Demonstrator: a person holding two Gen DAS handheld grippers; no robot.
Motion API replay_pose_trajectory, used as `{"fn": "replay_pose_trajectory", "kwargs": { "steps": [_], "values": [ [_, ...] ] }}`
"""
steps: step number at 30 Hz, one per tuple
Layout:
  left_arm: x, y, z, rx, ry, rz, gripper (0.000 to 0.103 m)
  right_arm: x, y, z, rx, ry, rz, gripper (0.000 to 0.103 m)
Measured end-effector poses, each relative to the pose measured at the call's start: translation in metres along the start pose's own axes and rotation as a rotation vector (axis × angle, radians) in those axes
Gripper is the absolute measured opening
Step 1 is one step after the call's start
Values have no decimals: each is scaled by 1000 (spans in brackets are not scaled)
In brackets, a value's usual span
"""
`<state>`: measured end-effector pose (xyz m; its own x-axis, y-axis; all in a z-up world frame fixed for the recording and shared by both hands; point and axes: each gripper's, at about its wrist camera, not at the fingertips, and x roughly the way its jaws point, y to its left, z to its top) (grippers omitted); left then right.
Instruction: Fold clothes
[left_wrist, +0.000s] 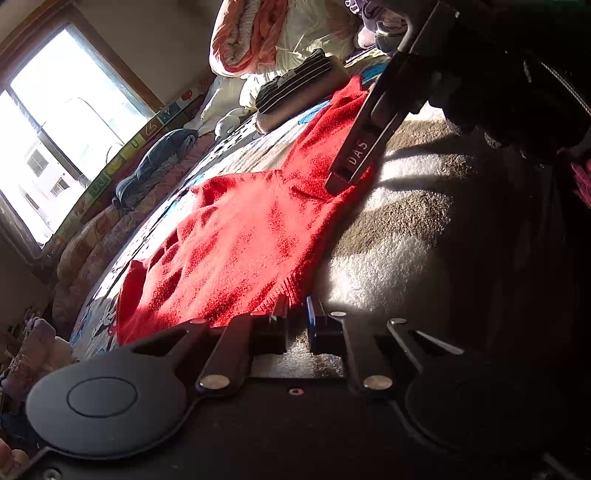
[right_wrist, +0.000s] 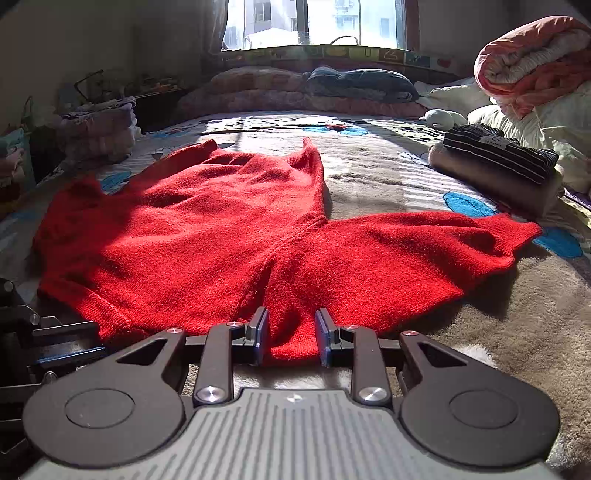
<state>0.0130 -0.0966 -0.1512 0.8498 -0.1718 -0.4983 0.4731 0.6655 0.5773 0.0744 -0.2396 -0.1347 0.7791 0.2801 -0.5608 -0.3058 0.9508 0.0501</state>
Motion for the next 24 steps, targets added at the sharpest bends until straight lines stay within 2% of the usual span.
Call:
{"fn": "replay_pose_trajectory", "kwargs": {
  "steps": [4,6,7,10,13,15,16,18,19,20,21,24],
  "values": [
    [-11,15,-5,-69,8,-28,18,-8,3,5,14,-56,10,29],
    [-20,31,-11,-167,17,-49,19,-15,9,7,-3,-92,24,29],
    [-23,40,-14,-221,22,-45,24,-18,12,9,-10,-109,37,29],
    [-32,82,-27,-458,47,0,32,-20,28,13,-49,-136,82,29],
    [-41,132,-49,-780,63,76,32,-15,51,14,-114,-134,130,30],
    [-44,156,-64,-973,57,79,32,-11,69,13,-176,-132,158,30],
    [-44,164,-72,-1068,51,60,32,-10,77,12,-205,-134,174,31],
    [-42,175,-98,-1311,37,-25,33,-8,97,8,-267,-138,217,34],
    [-39,176,-108,-1391,38,-64,41,-7,104,6,-295,-136,231,41],
    [-36,174,-115,-1444,46,-90,47,-7,110,3,-338,-129,235,48],
    [-32,172,-122,-1497,54,-117,49,-7,117,0,-390,-125,225,50],
    [-21,164,-130,-1583,61,-193,49,-6,125,-8,-482,-109,176,54]
  ]
}}
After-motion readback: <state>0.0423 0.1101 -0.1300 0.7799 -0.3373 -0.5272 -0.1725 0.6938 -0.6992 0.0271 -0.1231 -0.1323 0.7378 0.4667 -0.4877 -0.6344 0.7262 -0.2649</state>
